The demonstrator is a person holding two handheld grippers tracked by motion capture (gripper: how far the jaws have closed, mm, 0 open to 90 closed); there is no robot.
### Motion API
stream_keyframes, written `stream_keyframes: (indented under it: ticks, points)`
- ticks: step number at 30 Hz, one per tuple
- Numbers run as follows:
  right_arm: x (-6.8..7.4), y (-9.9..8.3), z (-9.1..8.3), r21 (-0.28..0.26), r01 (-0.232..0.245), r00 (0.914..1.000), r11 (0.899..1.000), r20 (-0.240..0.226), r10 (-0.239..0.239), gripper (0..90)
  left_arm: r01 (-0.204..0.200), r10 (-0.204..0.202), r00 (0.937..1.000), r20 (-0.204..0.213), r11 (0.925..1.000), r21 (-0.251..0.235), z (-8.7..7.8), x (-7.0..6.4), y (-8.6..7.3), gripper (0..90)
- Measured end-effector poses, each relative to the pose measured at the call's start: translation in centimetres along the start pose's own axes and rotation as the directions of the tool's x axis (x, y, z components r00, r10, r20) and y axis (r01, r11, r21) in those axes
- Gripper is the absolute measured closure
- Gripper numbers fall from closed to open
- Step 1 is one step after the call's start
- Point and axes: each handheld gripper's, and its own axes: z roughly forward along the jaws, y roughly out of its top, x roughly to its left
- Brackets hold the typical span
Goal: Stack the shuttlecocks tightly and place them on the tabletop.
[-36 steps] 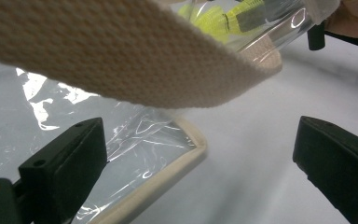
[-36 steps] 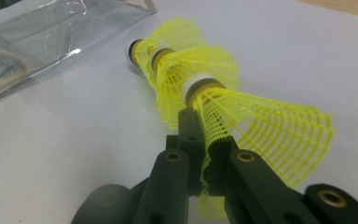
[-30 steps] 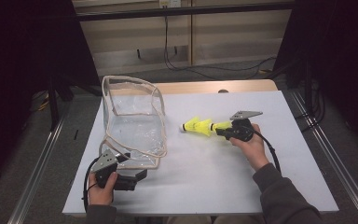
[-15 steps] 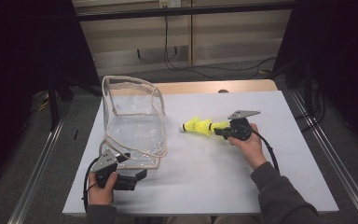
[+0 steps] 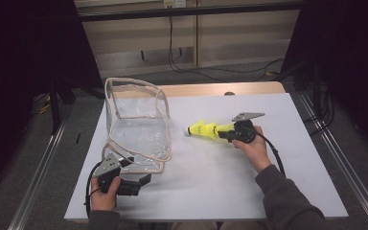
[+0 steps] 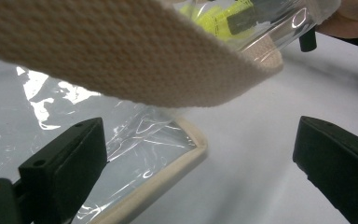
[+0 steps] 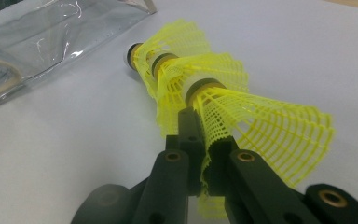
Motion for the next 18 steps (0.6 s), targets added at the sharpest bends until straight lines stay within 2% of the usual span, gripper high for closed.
stream_keyframes:
  ticks: [18]
  points:
    - [0.41, 0.22, 0.90, 0.014, 0.014, 0.9999, 1.000, 0.005, -0.014, 88.2, 0.001, -0.001, 1.0000, 0.004, 1.0000, -0.001, 0.02, 0.02, -0.03, 2.7]
